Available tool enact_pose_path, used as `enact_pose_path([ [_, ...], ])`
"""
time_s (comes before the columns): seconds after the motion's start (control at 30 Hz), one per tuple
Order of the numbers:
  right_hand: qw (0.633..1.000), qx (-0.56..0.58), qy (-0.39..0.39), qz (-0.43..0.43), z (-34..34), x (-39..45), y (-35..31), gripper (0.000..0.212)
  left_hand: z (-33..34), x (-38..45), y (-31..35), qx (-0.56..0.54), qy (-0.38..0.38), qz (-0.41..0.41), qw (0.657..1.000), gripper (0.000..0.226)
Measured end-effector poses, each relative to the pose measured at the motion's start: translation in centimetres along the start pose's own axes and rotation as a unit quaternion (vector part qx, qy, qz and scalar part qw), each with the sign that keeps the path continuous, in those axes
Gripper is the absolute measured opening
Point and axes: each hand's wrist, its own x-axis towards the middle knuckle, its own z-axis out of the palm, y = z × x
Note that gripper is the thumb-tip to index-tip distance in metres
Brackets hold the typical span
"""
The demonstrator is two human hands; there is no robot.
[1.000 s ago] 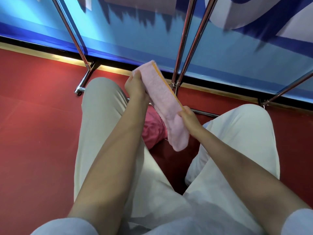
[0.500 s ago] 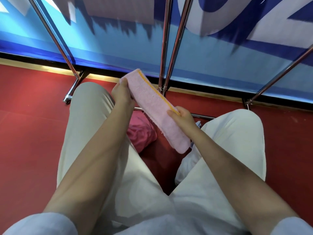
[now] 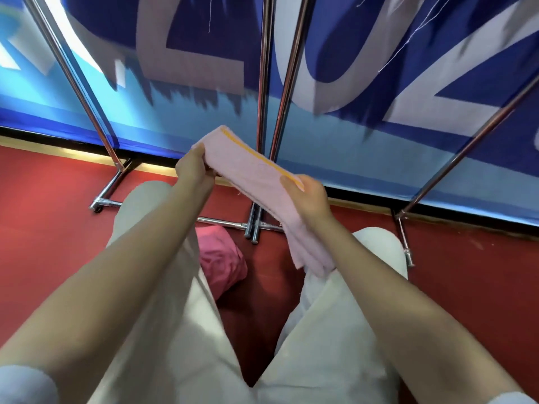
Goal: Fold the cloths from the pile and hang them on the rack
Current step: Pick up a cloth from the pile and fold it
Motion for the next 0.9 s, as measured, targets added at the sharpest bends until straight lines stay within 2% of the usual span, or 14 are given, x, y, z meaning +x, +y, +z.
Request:
enact_pose_path([
  [0.1,1.000,-0.003,0.001,-0.001,-3.4,3.0,-2.9,0.027,3.8,-0.3,0.5,0.077,-0.021,0.029,0.996,0.014],
  [0.17,1.000,-0.014,0.025,0.005,-6.1,5.0,-4.7,0.023,6.6,-0.5,0.7,0.160,-0.072,0.078,0.981,0.025],
  [0.3,0.993,-0.037,0.092,-0.068,-12.5,7.8,-9.3,0.017,13.3,-1.1,1.8,0.312,-0.185,0.141,0.921,0.035],
  [0.4,0.985,-0.096,0.093,-0.111,-17.2,8.9,-13.2,0.022,18.5,-2.2,2.3,0.394,-0.204,0.174,0.879,0.040],
  [0.47,0.982,-0.118,0.095,-0.117,-20.1,9.7,-15.7,0.024,21.5,-3.1,2.3,0.409,-0.218,0.176,0.868,0.036],
  [0.53,0.984,-0.103,0.094,-0.114,-23.0,10.0,-18.1,0.017,23.9,-4.0,2.0,0.435,-0.245,0.159,0.852,0.034],
  [0.57,0.985,-0.087,0.091,-0.117,-24.3,9.8,-19.1,0.014,24.8,-4.6,1.7,0.451,-0.264,0.142,0.840,0.034],
  [0.67,0.983,-0.080,0.094,-0.135,-27.5,9.8,-21.4,0.027,26.8,-6.5,0.5,0.499,-0.336,0.114,0.791,0.023],
  [0.73,0.981,-0.095,0.093,-0.138,-29.7,9.4,-23.0,0.021,28.5,-8.0,-0.3,0.515,-0.368,0.125,0.764,0.015],
  [0.8,0.979,-0.119,0.090,-0.140,-31.9,8.9,-24.6,0.014,30.9,-9.7,-0.7,0.482,-0.371,0.142,0.781,0.015],
  [0.9,0.971,-0.163,0.101,-0.139,-35.6,8.0,-26.8,0.012,35.4,-13.1,-0.5,0.341,-0.400,0.106,0.844,0.012],
])
